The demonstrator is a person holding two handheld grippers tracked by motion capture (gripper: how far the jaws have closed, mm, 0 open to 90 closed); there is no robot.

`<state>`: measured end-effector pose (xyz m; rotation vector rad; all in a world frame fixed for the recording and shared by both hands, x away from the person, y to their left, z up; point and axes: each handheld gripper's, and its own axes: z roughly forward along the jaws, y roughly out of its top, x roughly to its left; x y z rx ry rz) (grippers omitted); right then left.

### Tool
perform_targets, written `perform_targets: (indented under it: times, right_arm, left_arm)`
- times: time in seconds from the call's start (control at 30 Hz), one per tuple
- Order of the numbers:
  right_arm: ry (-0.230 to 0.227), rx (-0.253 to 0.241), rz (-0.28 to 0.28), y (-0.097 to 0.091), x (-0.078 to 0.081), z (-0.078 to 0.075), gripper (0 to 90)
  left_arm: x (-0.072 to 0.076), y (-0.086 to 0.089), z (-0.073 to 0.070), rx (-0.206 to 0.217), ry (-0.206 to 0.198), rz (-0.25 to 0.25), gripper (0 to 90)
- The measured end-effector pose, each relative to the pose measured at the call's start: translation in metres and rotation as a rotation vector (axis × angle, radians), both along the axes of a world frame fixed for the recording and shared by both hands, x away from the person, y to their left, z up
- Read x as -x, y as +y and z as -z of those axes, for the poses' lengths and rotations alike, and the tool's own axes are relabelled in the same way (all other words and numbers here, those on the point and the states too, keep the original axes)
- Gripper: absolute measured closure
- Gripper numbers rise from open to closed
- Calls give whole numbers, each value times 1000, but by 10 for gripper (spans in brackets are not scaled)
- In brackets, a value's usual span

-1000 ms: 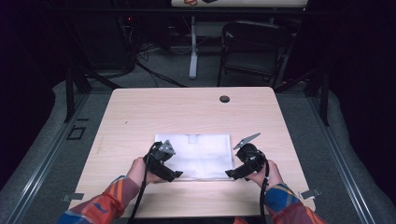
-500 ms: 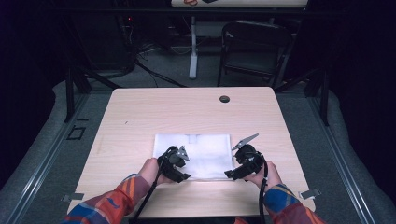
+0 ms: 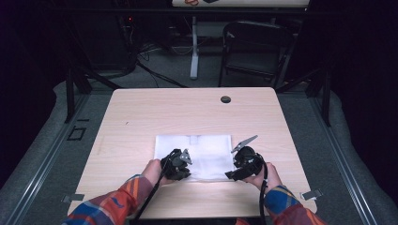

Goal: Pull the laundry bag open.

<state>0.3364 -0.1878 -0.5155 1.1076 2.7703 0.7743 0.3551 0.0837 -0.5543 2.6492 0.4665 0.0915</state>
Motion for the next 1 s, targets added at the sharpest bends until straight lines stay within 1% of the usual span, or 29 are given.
perform_targets:
  times: [0.03,0.07,0.1,0.13,0.17,0.2,0.23,0.3,0.4,0.47,0.5,0.53,0.57,0.63,0.7,0.73,0.77,0.8,0.83,0.87,0.9,0.93,0.97,1.0]
  right_arm:
    - [0,-5,1,1,1,0,448]
    - [-2,0,-3,2,1,0,467]
    - [-3,-4,-7,5,3,0,520]
    - [-12,-1,-22,6,3,-1,553]
    - [-19,-6,-27,7,4,-1,582]
    - [-19,-6,-27,7,4,-1,582]
    - [-19,-7,-28,10,6,-2,618]
    - [-31,-11,-50,15,8,-1,682]
    - [-36,3,-89,24,12,1,771]
    - [-49,10,-102,32,15,3,824]
    - [-59,17,-118,35,16,5,852]
    - [-57,36,-131,39,16,5,871]
    - [-59,36,-137,43,17,7,894]
    - [-62,60,-163,51,17,12,900]
    - [-75,79,-175,59,17,17,900]
    - [-87,90,-181,62,17,19,900]
    - [-101,96,-185,66,17,22,900]
    - [-104,101,-185,68,16,23,900]
    - [-127,110,-184,70,15,24,900]
    - [-136,106,-185,72,14,26,900]
    - [-147,115,-186,75,13,27,900]
    - [-160,108,-180,77,12,29,900]
    - [-183,117,-180,80,10,33,900]
    - [-183,117,-180,80,10,33,900]
  left_arm:
    - [-1,1,0,2,1,0,844]
    - [-1,1,-1,5,-2,-2,852]
    - [-1,1,-1,7,-5,-5,861]
    - [-1,1,-2,6,-9,-8,864]
    - [-1,1,-3,12,-8,-10,865]
    - [-1,2,-3,21,-8,-18,865]
    - [-2,2,-5,25,-8,-26,865]
    - [-2,3,-7,39,-17,-34,865]
    - [-2,5,-10,61,-26,-48,865]
    - [-2,6,-13,74,-35,-56,865]
    - [-2,6,-14,92,-41,-64,866]
    - [-2,6,-16,92,-48,-66,866]
    - [-2,6,-17,99,-52,-67,866]
    - [-1,7,-19,101,-64,-67,867]
    - [-1,7,-21,112,-74,-69,868]
    - [0,7,-22,115,-84,-73,869]
    - [0,7,-23,119,-85,-74,869]
    - [0,7,-23,119,-89,-75,869]
    - [0,7,-24,121,-88,-71,869]
    - [0,7,-24,122,-90,-74,870]
    - [-1,7,-24,120,-88,-72,871]
    - [-1,6,-24,119,-90,-70,871]
    - [0,6,-24,120,-91,-71,871]
    - [0,7,-24,120,-87,-69,871]
